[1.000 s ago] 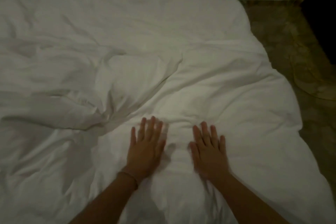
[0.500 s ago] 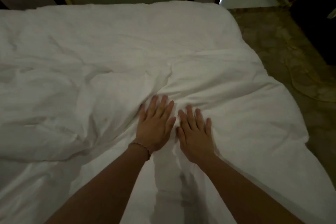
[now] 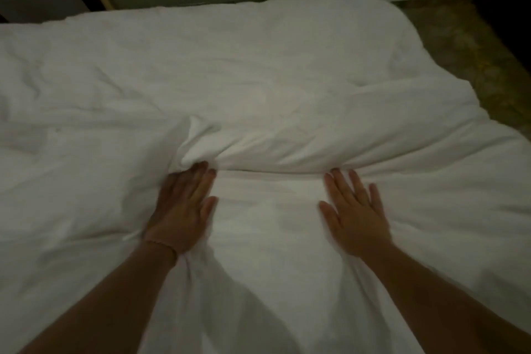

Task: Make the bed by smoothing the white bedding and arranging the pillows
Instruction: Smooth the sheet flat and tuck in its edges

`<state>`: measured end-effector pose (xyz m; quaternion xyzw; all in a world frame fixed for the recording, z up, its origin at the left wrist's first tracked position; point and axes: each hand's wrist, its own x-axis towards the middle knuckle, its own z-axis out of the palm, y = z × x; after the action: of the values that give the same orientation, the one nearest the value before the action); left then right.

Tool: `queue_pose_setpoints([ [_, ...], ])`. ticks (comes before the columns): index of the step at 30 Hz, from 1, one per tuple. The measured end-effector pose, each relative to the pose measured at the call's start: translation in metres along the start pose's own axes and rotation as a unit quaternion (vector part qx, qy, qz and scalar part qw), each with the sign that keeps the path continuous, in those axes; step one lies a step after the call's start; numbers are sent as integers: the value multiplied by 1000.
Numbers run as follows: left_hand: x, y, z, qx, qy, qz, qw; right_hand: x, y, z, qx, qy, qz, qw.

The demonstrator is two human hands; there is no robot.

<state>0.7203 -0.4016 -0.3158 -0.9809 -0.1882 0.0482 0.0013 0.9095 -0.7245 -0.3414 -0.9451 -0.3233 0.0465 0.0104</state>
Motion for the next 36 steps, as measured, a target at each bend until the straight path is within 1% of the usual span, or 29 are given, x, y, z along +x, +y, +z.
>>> queue_pose_setpoints([
  [2,-19,-69,-7,49,-13,-81,995,2,0,-4,-10,-18,9,1000],
  [4,-48,-128,-19,45,-35,-158,986,1,-9,-9,-13,-37,26,999],
  [5,-56,-141,-24,37,-40,-179,982,1,-19,-11,-5,-46,47,998],
  [7,-56,-130,-30,11,-30,-205,978,7,-56,-12,33,-58,89,994],
  [8,-48,-110,-34,-4,-17,-197,980,10,-81,-13,55,-52,93,993],
  [9,-38,-85,-37,-17,2,-163,986,15,-110,-15,74,-40,75,994],
  [11,-20,-33,-39,-53,45,-51,996,23,-167,-18,89,-28,-10,996],
  [12,-14,-13,-38,-77,46,-9,996,27,-190,-19,80,-25,-54,995],
  [13,-10,1,-35,-95,37,15,995,30,-208,-19,67,-19,-90,994],
  [15,-11,8,-24,-104,14,12,994,31,-227,-20,54,-11,-113,992],
  [17,-19,-8,-12,-82,11,-5,997,30,-226,-16,56,-5,-109,992],
  [20,-34,-50,1,-38,-1,-21,999,27,-216,-9,46,-8,-120,992],
  [24,-52,-139,2,32,20,-44,998,28,-191,1,3,-2,-92,996],
  [26,-63,-186,-6,62,0,-63,996,28,-171,1,-22,-8,-83,996],
  [27,-67,-197,-11,66,-18,-88,994,29,-162,-3,-31,-7,-84,996],
  [28,-68,-199,-15,60,-31,-115,991,31,-154,-8,-38,-4,-91,995],
  [29,-65,-194,-20,43,-26,-136,989,33,-148,-16,-35,14,-108,993],
  [30,-59,-182,-25,22,2,-151,988,36,-143,-26,-18,54,-131,990],
  [31,-47,-165,-31,0,34,-154,987,41,-141,-38,10,110,-155,982],
  [33,-15,-131,-47,-34,90,-120,988,57,-135,-65,57,222,-176,957],
  [34,3,-116,-53,-43,110,-97,988,69,-132,-77,71,252,-169,950],
  [35,22,-105,-58,-51,115,-82,989,83,-130,-86,77,262,-148,951],
  [36,38,-95,-61,-59,103,-76,990,99,-124,-92,72,249,-120,958],
])
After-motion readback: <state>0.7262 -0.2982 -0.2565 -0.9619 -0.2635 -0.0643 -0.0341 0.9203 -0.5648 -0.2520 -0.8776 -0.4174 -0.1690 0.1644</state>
